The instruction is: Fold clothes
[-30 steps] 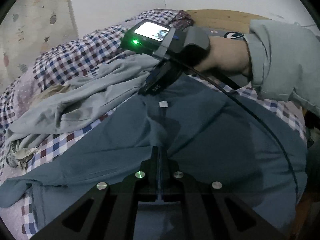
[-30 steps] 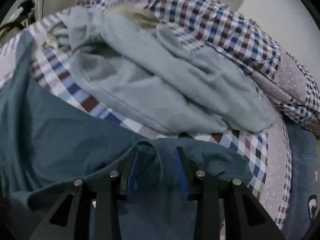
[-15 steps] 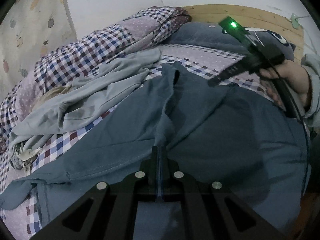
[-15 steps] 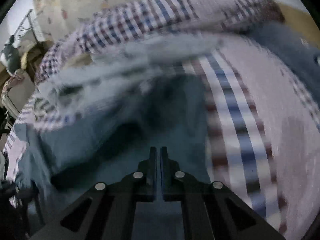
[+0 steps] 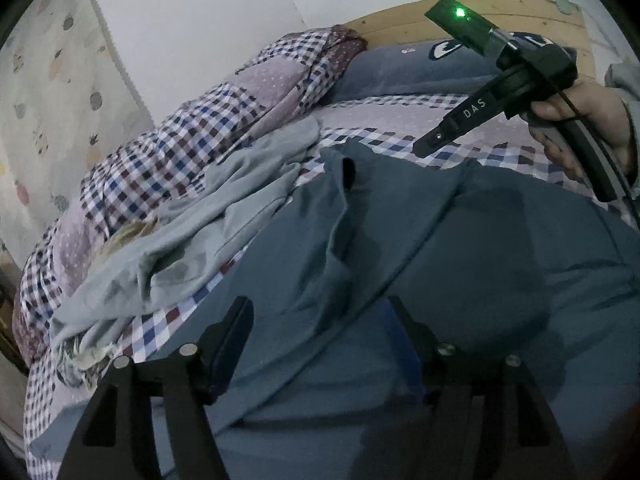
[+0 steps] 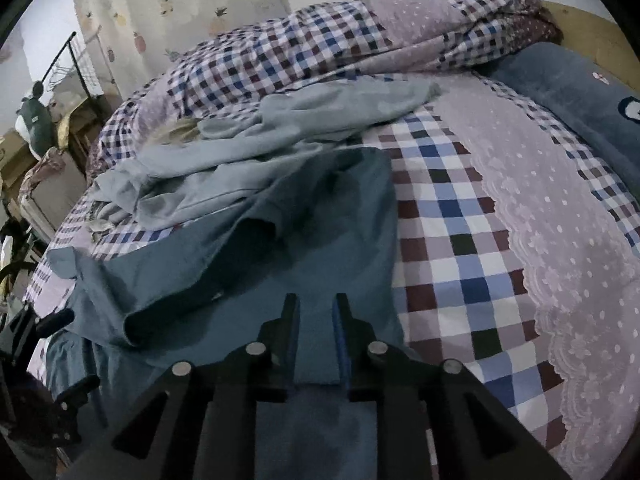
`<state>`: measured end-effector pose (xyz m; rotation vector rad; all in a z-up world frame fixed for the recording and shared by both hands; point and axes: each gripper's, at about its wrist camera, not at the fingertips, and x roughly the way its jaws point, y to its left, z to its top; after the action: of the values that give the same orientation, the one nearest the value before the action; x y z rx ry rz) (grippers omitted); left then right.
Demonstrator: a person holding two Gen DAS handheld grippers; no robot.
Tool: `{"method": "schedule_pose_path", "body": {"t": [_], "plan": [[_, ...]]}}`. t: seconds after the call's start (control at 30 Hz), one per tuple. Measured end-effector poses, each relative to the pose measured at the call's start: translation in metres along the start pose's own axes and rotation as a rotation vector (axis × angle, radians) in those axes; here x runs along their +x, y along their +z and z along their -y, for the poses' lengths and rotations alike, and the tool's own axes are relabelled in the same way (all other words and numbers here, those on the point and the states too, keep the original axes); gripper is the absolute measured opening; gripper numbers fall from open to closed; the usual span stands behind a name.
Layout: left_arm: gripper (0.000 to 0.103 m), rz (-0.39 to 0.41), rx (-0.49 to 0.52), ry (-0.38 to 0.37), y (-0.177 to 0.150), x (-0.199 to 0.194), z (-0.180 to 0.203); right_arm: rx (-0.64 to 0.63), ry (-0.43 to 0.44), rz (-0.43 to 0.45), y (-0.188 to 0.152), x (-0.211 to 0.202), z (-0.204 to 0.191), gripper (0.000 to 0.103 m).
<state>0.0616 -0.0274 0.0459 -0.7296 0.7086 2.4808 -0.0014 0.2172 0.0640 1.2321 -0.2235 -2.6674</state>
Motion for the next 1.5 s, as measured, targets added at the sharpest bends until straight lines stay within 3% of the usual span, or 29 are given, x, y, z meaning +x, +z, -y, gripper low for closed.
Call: {"method": "schedule_pose_path", "body": {"t": [0.13, 0.33, 0.5, 0.67, 0.9, 1.03, 1.5], "plan": [[0.066, -0.005, -0.018, -0.019, 0.005, 0.009, -0.006, -0.018, 0.013, -0.003, 0.003, 0.002, -0.001, 0.018], [0.040, -0.033, -0.069, -0.041, 0.006, 0.021, -0.016, -0.002, 0.046, 0.006, 0.019, -0.002, 0.005, 0.018], [0.024, -0.072, -0.073, -0.045, 0.002, 0.031, -0.014, -0.018, 0.110, -0.005, 0.048, 0.006, -0.002, 0.043], [0.011, -0.093, -0.082, -0.050, 0.002, 0.036, -0.014, -0.006, 0.188, -0.080, 0.078, 0.036, -0.015, 0.043], [0.007, -0.089, -0.074, -0.083, 0.003, 0.035, -0.009, 0.109, 0.204, -0.208, 0.104, 0.082, -0.017, 0.044], [0.007, -0.085, -0.070, -0.107, 0.004, 0.033, -0.006, 0.112, 0.135, -0.256, 0.105, 0.097, -0.019, 0.044], [0.007, -0.088, -0.049, -0.134, 0.004, 0.031, 0.001, 0.109, 0.024, -0.323, 0.112, 0.120, -0.016, 0.043]]}}
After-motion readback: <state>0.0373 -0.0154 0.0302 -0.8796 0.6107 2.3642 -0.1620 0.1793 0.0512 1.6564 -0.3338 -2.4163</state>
